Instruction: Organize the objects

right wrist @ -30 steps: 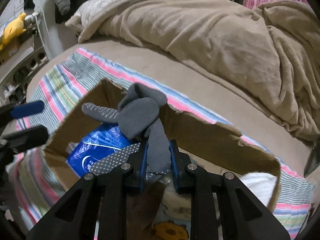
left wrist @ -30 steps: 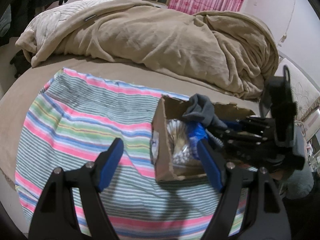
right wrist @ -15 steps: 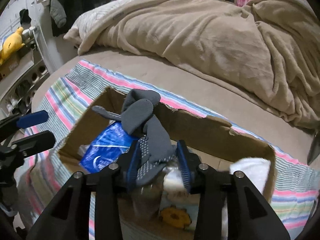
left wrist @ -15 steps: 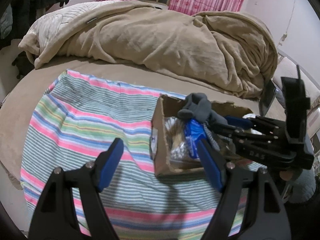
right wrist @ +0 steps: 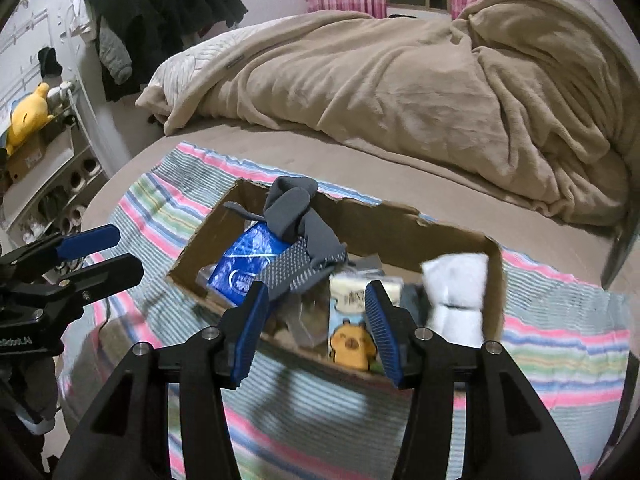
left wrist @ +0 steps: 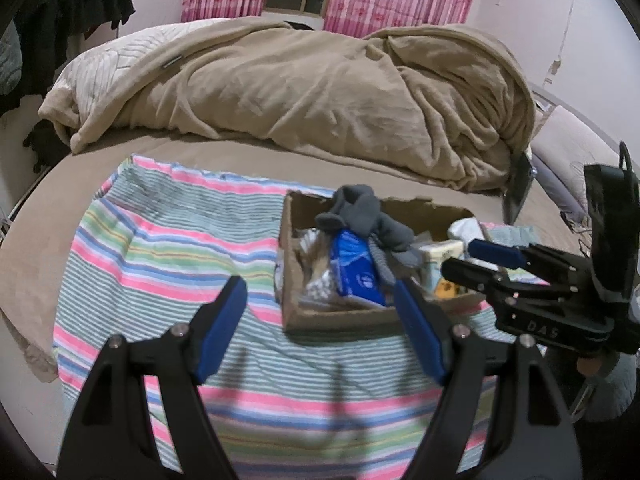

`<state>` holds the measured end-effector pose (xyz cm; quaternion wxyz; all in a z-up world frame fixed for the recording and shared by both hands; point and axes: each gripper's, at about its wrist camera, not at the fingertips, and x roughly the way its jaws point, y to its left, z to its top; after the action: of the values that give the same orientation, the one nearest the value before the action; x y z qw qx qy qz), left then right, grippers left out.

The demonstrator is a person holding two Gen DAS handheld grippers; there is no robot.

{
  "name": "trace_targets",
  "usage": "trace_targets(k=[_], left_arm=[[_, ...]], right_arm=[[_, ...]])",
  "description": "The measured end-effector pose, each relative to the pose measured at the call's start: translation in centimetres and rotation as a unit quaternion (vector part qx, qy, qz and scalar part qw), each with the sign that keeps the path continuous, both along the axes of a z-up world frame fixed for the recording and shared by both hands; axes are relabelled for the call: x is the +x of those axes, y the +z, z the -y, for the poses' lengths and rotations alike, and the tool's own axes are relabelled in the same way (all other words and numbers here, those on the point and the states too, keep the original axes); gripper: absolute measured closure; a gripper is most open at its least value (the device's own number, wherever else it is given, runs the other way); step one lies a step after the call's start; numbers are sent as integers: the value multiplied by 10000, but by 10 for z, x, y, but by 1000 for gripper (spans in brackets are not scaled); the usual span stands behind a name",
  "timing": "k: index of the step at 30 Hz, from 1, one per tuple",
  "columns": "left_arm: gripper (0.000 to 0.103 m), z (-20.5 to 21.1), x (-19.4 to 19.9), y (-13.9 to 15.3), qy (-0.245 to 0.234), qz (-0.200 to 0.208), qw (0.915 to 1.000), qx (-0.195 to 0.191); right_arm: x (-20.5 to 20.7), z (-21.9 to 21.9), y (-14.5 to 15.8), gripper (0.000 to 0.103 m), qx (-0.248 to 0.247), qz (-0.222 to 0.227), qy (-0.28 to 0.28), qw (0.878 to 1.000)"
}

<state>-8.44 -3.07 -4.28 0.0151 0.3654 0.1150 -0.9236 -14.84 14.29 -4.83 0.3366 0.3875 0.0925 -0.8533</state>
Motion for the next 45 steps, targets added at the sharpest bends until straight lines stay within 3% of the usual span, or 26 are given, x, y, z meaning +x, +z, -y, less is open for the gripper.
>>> trace_targets(k=[6, 9, 13, 26, 45], left_arm=[[26, -13, 15, 6, -102, -38, 9999, -36], [25, -19, 24, 7, -173, -39, 9998, -60], [17, -27, 37, 10, -246, -70, 9997, -39], [13, -54, 79, 22, -428, -150, 9989, -107], [12, -64, 139, 29, -279, -371, 9982, -369]], right_arm=[[21, -16, 12, 48, -142, -73, -146, 9998], [32, -24, 15, 40, -219, -83, -241, 9994], [50, -38, 21, 40, -338, -136, -451, 9983], [101, -69, 38, 39, -507, -258, -738, 9956], [159, -94, 47, 38, -777, -581, -955, 9907]])
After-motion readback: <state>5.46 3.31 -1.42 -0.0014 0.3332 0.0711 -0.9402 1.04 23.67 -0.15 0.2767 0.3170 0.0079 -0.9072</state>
